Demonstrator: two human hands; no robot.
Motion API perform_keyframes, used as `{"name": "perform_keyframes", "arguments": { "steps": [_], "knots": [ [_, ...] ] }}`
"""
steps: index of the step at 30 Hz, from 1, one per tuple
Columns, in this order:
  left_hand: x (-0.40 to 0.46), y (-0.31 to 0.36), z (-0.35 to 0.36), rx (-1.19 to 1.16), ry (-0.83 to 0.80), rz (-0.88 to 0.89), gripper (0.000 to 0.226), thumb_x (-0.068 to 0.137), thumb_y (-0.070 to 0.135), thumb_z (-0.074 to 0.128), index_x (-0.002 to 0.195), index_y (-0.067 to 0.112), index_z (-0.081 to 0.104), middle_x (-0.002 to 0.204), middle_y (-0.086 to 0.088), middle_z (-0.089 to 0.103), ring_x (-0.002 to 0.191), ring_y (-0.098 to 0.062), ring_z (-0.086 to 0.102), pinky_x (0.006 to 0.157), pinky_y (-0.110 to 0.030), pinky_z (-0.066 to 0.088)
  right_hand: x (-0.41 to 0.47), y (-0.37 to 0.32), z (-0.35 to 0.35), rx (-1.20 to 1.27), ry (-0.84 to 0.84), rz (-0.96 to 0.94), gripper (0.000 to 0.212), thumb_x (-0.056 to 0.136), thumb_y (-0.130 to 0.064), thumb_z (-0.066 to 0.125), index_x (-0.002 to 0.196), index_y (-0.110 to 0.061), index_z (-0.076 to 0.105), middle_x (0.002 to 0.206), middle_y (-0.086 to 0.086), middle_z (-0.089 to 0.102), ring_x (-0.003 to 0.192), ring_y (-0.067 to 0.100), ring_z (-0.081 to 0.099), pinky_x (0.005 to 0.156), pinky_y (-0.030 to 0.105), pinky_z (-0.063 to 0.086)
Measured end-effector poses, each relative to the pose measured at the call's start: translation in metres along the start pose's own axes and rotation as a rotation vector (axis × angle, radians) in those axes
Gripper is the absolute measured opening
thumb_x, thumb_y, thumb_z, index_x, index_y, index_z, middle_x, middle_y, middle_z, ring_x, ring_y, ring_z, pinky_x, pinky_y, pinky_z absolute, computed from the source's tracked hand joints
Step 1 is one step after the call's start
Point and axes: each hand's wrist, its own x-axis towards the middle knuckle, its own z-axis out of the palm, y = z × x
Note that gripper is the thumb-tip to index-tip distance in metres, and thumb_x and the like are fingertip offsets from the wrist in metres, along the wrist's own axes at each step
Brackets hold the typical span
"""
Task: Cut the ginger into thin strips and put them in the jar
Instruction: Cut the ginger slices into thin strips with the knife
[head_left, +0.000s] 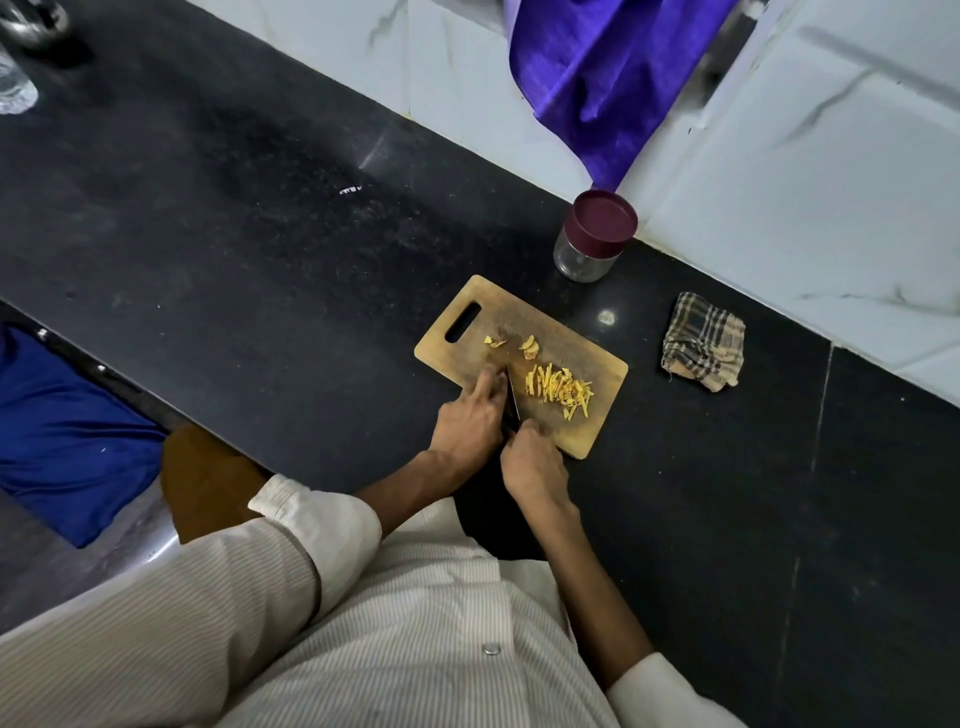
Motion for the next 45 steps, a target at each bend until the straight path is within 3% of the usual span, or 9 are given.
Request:
{"name": "perform_keyframes", "arguments": {
  "steps": [8,12,16,24,29,37,45],
  "knots": [
    [0.002,0.000,-0.009,0.095,-0.045,-0.011,0.073,0.092,0.043,0.054,0.149,0.010,0.024,0.152,-0.008,0.016,0.128,-0.027,0.040,0.078,-0.038,0.052,-0.006,0.004,0.003,0.093,0.061,0.060,0.032,0.106,-0.026,0.039,0.125,-0.004,0.051,0.123,0.017,0.061,0.113,0.033,0.060,0.085,0.041,0.047],
    [0.000,-0.004,-0.006,0.027,-0.009,-0.030,0.054,0.096,0.025,0.046,0.147,0.016,0.031,0.151,-0.006,0.020,0.128,-0.026,0.041,0.081,-0.039,0.052,-0.007,0.011,0.002,0.140,0.062,0.054,0.033,0.106,-0.030,0.039,0.120,-0.004,0.054,0.118,0.016,0.063,0.109,0.032,0.061,0.077,0.035,0.041],
    [-0.001,-0.009,-0.002,-0.042,0.042,-0.038,0.051,0.093,0.015,0.043,0.144,0.019,0.038,0.148,-0.003,0.028,0.124,-0.025,0.047,0.078,-0.040,0.054,-0.007,0.015,-0.007,0.162,0.086,0.052,0.034,0.106,-0.032,0.039,0.122,-0.005,0.054,0.117,0.014,0.063,0.109,0.031,0.061,0.077,0.035,0.041],
    [-0.003,-0.018,0.005,-0.155,0.135,-0.027,0.048,0.093,0.013,0.046,0.140,0.013,0.045,0.145,0.001,0.037,0.114,-0.019,0.055,0.075,-0.035,0.056,-0.010,0.008,-0.001,0.116,0.008,-0.024,0.034,0.106,-0.033,0.039,0.121,-0.007,0.055,0.119,0.015,0.062,0.112,0.031,0.059,0.087,0.041,0.046],
    [-0.003,-0.019,0.006,-0.164,0.158,-0.032,0.048,0.092,0.013,0.047,0.140,0.010,0.045,0.144,0.000,0.038,0.110,-0.019,0.058,0.073,-0.032,0.055,-0.009,0.003,0.002,0.088,-0.014,-0.041,0.032,0.106,-0.031,0.039,0.122,-0.008,0.055,0.122,0.014,0.061,0.115,0.030,0.058,0.085,0.037,0.043],
    [-0.004,-0.022,0.007,-0.172,0.164,-0.006,0.048,0.094,0.015,0.048,0.141,0.010,0.044,0.146,0.000,0.036,0.113,-0.020,0.056,0.077,-0.033,0.056,-0.003,0.023,-0.010,0.187,0.049,0.084,0.036,0.106,-0.034,0.039,0.123,-0.006,0.056,0.120,0.015,0.062,0.110,0.033,0.060,0.082,0.038,0.045],
    [-0.004,-0.023,0.006,-0.182,0.174,0.013,0.047,0.093,0.014,0.049,0.140,0.009,0.046,0.145,0.000,0.038,0.112,-0.019,0.056,0.077,-0.032,0.054,-0.006,0.014,-0.008,0.268,0.099,-0.030,0.033,0.105,-0.034,0.041,0.123,-0.009,0.053,0.112,0.012,0.064,0.101,0.029,0.063,0.082,0.042,0.052]
  ]
}}
